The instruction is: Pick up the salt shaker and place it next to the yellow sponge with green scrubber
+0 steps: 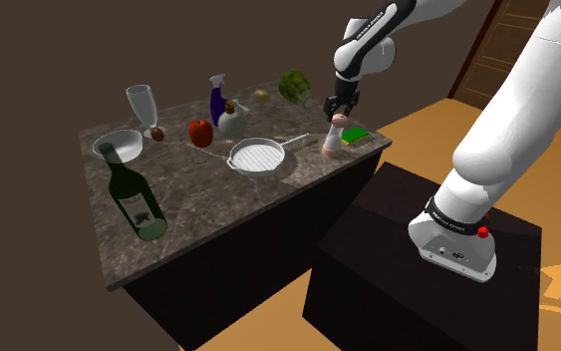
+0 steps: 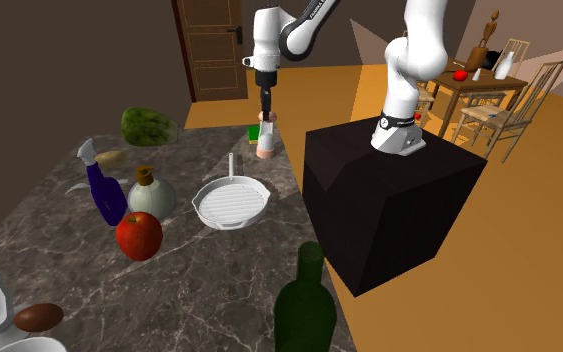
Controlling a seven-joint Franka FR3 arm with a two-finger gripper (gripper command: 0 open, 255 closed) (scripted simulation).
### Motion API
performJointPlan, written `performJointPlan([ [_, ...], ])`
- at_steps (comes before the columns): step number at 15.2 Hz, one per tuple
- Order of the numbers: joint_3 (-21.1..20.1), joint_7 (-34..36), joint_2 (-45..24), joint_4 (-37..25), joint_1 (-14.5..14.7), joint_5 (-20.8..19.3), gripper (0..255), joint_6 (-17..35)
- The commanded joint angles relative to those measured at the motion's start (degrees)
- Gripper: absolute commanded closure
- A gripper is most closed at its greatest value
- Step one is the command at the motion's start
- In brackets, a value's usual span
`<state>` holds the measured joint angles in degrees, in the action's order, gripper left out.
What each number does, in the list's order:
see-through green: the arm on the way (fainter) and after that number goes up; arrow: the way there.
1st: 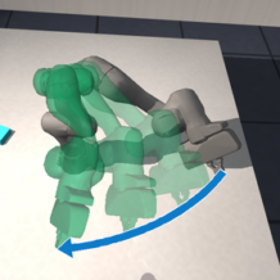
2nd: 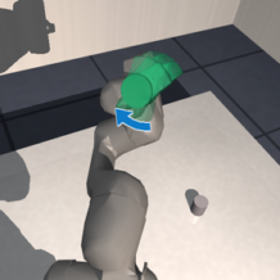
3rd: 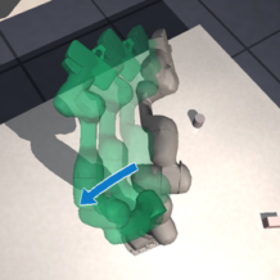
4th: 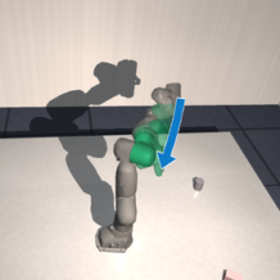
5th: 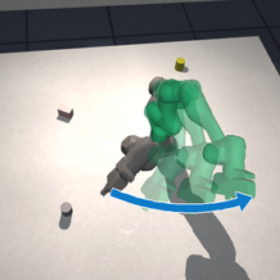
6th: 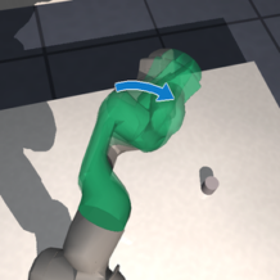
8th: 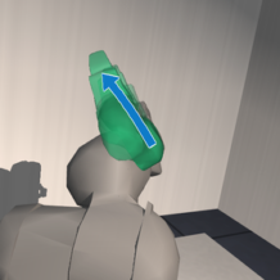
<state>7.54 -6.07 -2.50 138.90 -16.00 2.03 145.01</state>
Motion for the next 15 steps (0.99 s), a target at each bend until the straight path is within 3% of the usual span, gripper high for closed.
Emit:
performJointPlan([
  [1,0.0,0.0,0.0,0.0,0.0,0.0,0,0.0],
  [4,0.0,0.0,0.0,0.0,0.0,0.0,0,0.0],
  [8,0.1,1.0,6.0,-1.5,0.0,-1.5,0,-7.4],
  [15,0.1,1.0,6.0,-1.5,-0.1,-1.5,0,-7.4],
])
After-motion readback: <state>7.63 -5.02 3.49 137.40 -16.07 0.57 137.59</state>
